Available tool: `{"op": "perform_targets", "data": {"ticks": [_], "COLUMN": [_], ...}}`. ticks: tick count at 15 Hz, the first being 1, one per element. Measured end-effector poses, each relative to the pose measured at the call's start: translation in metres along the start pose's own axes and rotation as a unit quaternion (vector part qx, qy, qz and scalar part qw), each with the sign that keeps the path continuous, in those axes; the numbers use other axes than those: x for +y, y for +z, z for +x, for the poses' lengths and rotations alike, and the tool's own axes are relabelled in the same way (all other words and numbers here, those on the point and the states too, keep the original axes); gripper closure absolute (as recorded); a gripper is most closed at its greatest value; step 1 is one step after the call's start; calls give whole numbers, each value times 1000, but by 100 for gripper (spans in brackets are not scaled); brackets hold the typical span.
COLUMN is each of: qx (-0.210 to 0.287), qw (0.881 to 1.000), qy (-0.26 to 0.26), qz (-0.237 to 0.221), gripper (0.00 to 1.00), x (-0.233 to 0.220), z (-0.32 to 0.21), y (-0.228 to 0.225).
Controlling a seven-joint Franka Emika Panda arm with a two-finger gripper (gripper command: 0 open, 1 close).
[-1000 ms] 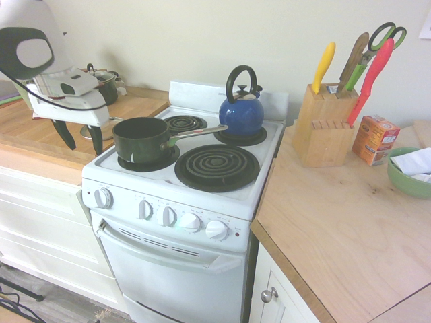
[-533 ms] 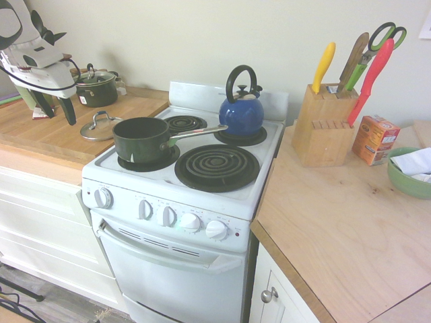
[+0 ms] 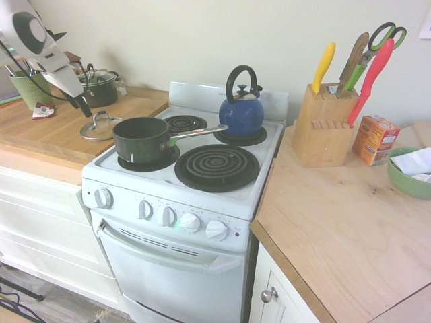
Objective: Cover the lid of the pot
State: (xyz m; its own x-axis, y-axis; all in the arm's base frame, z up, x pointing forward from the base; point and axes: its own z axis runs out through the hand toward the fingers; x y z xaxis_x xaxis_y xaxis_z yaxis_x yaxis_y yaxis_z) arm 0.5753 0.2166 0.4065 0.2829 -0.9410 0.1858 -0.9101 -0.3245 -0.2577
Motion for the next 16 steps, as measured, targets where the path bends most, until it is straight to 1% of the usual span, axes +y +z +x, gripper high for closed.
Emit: {"op": "perform_targets", "data": {"ticks": [3, 6, 10, 11, 16], "qx": [6, 4, -3, -6, -17], "qw": [1000, 999, 999, 998, 997], "qy": [20, 25, 28, 28, 18], "qz": [-3, -20, -44, -51, -74], "gripper": [0, 0, 0, 100, 100], "x": [-22, -26, -27, -26, -26], "z": [20, 21, 24, 24, 24], "y": [21, 31, 34, 35, 37]}}
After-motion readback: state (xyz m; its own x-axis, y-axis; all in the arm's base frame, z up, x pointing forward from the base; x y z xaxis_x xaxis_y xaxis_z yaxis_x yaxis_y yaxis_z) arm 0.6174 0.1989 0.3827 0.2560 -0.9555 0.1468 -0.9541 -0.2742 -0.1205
